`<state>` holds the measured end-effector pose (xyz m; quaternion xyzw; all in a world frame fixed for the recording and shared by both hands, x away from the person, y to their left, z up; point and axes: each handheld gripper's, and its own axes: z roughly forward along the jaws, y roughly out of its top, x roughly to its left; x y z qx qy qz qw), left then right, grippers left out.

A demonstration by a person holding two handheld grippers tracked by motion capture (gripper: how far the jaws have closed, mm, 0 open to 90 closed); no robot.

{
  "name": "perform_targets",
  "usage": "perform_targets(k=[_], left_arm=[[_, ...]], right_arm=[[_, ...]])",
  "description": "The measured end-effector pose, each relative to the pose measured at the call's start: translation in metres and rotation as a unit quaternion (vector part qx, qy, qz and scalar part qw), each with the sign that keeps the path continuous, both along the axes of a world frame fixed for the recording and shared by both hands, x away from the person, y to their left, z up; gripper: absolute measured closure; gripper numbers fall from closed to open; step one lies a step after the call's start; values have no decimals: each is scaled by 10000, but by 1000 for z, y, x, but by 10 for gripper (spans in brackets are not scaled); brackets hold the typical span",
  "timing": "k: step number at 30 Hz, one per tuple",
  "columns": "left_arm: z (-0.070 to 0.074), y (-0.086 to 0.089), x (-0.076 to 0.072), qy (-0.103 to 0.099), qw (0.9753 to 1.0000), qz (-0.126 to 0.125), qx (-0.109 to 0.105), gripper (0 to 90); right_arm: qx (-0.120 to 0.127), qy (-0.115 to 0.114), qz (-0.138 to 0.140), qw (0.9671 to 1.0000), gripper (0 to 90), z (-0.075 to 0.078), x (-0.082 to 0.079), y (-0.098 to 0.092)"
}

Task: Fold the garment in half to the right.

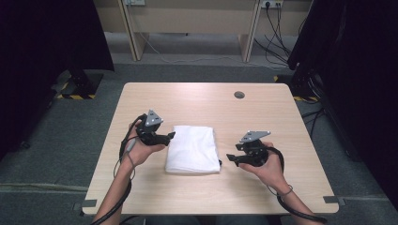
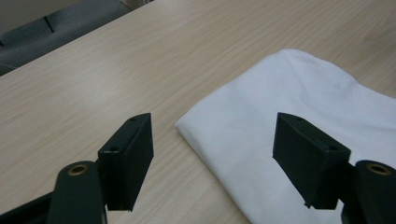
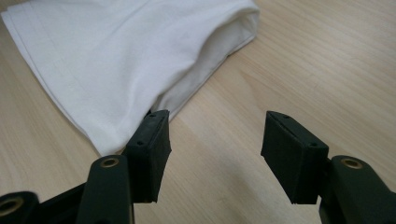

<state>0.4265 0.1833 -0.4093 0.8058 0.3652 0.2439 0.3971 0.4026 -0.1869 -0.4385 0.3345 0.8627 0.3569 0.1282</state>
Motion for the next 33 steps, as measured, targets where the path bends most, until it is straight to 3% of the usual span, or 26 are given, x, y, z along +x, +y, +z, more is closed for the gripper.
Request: perform_targets(k=[11,22,33], left_arm=[[-6,8,-13,-68,9999,95,-20,265],[-8,20,-22,-134,9996,221,-60,261],[-12,28,-29,-115,9995,301,-57,259]], right_arm=[[35,-13,-249,9997,396,3,-2,-27],[58,-85,-441,9990,379,6,-4,-47],[107,-18,-611,9981,364,3,-7,-60]])
